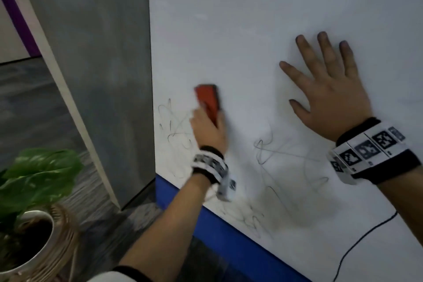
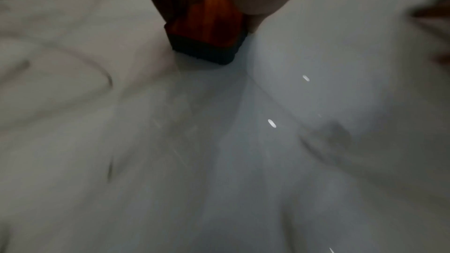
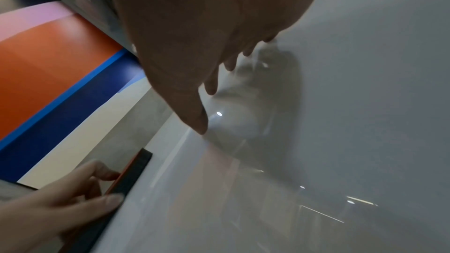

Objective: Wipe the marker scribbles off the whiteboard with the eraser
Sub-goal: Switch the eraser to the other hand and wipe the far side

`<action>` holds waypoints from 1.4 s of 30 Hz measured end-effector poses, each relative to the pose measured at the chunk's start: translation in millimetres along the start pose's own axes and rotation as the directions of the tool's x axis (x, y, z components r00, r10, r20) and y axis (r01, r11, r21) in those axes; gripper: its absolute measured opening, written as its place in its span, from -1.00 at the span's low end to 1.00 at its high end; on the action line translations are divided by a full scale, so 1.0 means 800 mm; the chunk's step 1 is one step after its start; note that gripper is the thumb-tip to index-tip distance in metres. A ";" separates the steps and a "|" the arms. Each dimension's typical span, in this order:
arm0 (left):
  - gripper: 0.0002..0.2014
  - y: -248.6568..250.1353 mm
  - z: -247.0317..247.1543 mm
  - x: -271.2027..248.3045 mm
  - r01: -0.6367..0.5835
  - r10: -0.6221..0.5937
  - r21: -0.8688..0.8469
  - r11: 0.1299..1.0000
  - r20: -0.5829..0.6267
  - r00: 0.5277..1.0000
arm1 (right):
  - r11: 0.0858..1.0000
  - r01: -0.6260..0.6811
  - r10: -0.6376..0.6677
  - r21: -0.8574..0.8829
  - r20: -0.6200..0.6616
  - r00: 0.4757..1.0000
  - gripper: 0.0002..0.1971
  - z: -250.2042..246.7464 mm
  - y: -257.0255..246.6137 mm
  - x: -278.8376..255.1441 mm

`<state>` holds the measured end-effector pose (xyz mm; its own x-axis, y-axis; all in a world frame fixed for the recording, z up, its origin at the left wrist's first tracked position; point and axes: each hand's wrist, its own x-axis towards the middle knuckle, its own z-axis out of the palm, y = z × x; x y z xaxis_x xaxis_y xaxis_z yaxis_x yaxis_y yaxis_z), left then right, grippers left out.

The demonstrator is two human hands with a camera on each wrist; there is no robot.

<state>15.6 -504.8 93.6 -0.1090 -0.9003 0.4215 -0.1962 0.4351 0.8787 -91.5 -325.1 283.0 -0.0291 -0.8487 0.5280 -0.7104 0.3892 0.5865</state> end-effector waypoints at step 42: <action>-0.42 0.089 0.051 -0.117 -0.124 0.122 -0.062 0.990 -0.040 0.992 | 0.997 -0.055 0.060 -0.047 0.102 0.993 -0.21 -0.010 0.102 -0.230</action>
<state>-27.6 -388.8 107.5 -0.0936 -0.8402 0.5341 -0.1199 0.5421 0.8317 -138.4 -134.3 238.4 -0.1429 -0.8560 0.4968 -0.6735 0.4519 0.5849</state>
